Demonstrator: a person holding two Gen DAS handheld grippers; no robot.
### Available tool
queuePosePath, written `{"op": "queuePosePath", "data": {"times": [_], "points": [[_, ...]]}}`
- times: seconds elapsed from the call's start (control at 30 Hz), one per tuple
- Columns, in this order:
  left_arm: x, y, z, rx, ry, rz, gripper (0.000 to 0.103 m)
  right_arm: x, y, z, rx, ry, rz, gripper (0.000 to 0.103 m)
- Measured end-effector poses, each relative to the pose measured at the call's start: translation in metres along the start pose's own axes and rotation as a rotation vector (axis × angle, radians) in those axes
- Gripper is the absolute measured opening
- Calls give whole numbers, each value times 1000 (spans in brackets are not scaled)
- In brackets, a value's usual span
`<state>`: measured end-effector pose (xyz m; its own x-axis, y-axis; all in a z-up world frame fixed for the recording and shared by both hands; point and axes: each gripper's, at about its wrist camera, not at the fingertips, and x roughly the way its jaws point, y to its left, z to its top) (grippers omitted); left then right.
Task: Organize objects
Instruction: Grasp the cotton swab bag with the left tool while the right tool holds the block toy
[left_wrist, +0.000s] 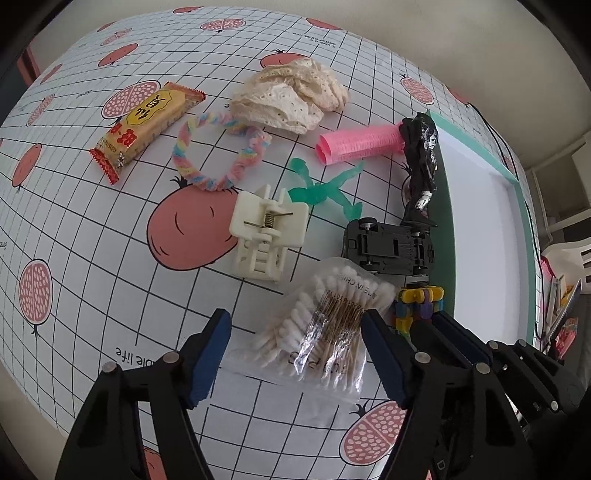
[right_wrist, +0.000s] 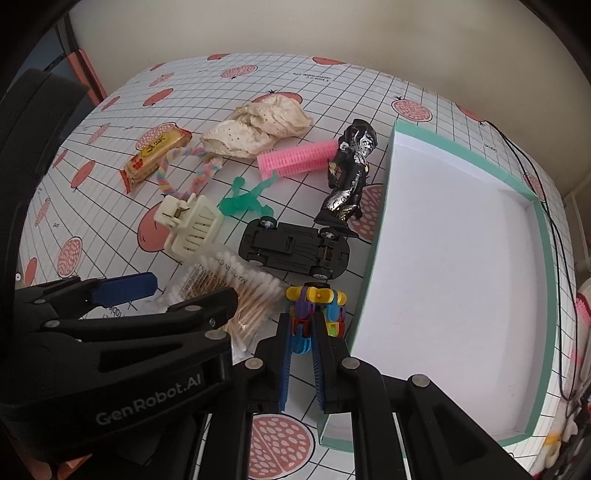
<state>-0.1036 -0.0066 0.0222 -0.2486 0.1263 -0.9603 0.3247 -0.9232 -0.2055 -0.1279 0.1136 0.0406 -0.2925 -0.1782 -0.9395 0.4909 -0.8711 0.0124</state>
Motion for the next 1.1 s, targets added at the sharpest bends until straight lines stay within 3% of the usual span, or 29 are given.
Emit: {"op": "queuePosePath", "data": {"times": [0.13, 0.2, 0.3, 0.6, 0.73, 0.87, 1.1], "points": [[4, -3, 1, -7, 9, -24, 68, 0, -1, 0, 6, 4, 6, 13], [6, -3, 2, -15, 16, -29, 57, 0, 0, 0, 7, 4, 8, 13], [8, -6, 2, -13, 19, -24, 51, 0, -2, 0, 23, 7, 17, 13], [-1, -6, 7, 8, -23, 61, 33, -4, -8, 0, 52, -20, 60, 13], [-5, -1, 7, 3, -30, 66, 31, -9, -7, 1, 47, -49, 66, 14], [-14, 8, -1, 1, -38, 75, 31, -10, -7, 3, 48, -62, 47, 33], [-15, 11, -2, -8, -35, 70, 31, -5, -11, 3, 56, -52, 33, 34]]}}
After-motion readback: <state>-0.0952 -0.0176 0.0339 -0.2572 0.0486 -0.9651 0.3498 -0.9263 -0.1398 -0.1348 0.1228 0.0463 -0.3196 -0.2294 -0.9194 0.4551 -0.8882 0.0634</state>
